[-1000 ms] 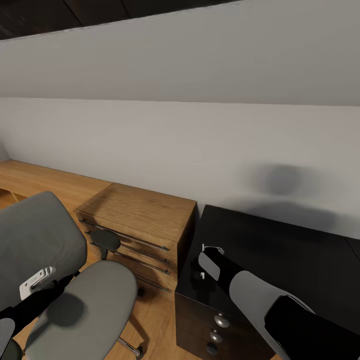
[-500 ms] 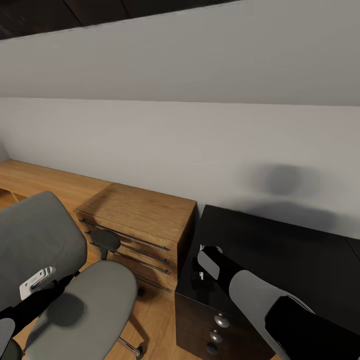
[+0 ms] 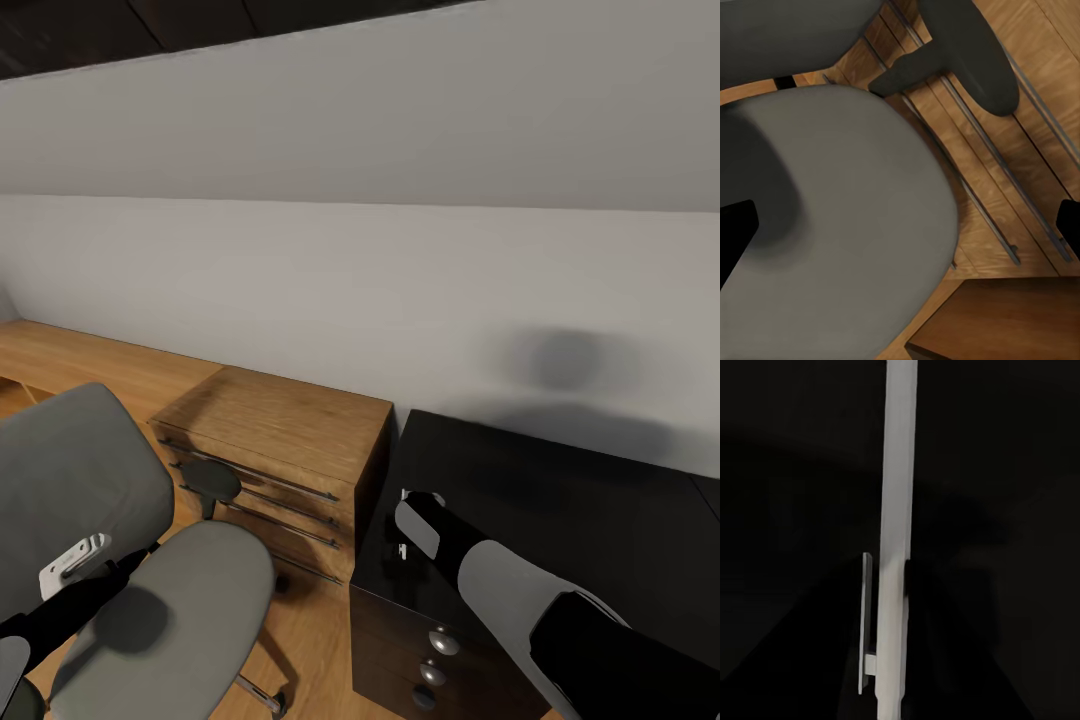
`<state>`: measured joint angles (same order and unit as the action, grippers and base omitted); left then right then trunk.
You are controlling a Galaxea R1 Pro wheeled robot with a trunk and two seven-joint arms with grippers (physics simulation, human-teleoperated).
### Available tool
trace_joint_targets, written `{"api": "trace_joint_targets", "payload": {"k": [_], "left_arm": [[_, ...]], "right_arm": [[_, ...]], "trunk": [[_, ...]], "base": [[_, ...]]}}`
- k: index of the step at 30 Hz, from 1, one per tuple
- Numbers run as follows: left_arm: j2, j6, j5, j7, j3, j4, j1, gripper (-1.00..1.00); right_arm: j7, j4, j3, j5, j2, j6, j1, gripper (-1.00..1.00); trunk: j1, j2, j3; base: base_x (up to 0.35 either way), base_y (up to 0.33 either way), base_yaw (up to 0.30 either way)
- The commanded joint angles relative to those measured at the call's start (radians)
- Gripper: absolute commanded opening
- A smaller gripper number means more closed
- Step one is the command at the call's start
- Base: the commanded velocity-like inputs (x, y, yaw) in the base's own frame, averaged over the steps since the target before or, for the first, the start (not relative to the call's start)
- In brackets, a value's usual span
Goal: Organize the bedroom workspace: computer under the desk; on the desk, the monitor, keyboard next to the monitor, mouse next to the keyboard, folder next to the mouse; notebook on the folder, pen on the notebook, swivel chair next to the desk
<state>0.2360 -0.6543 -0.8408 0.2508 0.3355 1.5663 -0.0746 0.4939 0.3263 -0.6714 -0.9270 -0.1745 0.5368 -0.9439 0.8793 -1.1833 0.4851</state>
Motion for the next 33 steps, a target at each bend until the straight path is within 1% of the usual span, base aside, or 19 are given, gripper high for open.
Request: {"api": "trace_joint_targets", "payload": {"k": [1, 10, 22, 33], "left_arm": [[0.0, -0.004, -0.011, 0.008, 0.0, 0.001, -0.001, 1.0], [0.0, -0.004, -0.011, 0.008, 0.0, 0.001, -0.001, 1.0], [0.0, -0.003, -0.01, 0.007, -0.001, 0.002, -0.001, 1.0], [-0.019, -0.002, -0.001, 0.008, -0.004, 0.002, -0.001, 1.0]], "right_arm": [[0.006, 0.0, -0.005, -0.006, 0.0, 0.003, -0.001, -1.0], [0.006, 0.0, -0.005, -0.006, 0.0, 0.003, -0.001, -1.0], [0.006, 0.001, -0.005, -0.006, 0.0, 0.003, -0.001, -1.0], [0.006, 0.02, -0.005, -0.006, 0.0, 0.003, -0.001, -1.0]], "trunk": [[0.0, -0.001, 0.001], [0.0, -0.001, 0.001], [-0.046, 0.083, -0.036], [-0.088, 0.16, -0.071]], "base": [[0.0, 0.0, 0.0], [0.0, 0.0, 0.0], [0.0, 0.0, 0.0], [0.0, 0.0, 0.0]]}}
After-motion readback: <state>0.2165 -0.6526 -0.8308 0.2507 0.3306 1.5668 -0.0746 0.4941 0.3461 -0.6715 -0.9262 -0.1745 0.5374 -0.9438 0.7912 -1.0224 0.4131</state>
